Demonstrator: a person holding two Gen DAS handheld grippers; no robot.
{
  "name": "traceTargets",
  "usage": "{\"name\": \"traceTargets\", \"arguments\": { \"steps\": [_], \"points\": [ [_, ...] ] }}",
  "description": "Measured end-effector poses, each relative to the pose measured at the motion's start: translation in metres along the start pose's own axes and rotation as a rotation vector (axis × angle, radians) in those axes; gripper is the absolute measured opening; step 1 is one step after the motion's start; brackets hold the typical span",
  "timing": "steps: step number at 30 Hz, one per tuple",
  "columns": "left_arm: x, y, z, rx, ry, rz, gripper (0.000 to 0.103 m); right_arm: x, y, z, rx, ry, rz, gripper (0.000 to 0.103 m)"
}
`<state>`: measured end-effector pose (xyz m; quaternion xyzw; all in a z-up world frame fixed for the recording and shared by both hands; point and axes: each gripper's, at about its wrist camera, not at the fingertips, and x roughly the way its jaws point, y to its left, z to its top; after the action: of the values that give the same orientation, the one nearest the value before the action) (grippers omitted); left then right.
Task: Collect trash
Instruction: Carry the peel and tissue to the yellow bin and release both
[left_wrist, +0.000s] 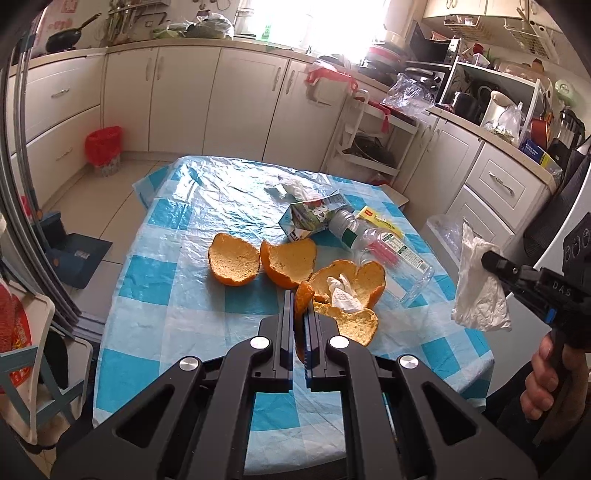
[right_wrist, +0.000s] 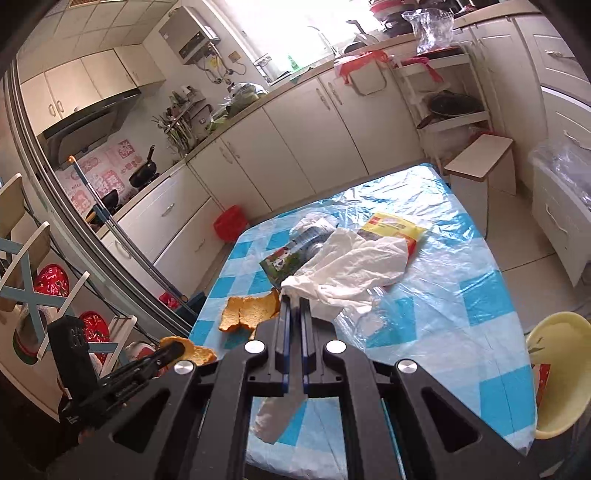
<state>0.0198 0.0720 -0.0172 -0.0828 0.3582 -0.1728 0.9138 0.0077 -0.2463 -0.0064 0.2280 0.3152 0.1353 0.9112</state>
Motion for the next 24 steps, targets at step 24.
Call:
{"name": "traceTargets", "arguments": {
  "steps": [24],
  "points": [
    [-0.033,-0.057,0.014,0.039,-0.057,-0.089,0.004,-0.068,-0.054,-0.003,0.084,-0.140,-0.069,0.005]
  ]
}}
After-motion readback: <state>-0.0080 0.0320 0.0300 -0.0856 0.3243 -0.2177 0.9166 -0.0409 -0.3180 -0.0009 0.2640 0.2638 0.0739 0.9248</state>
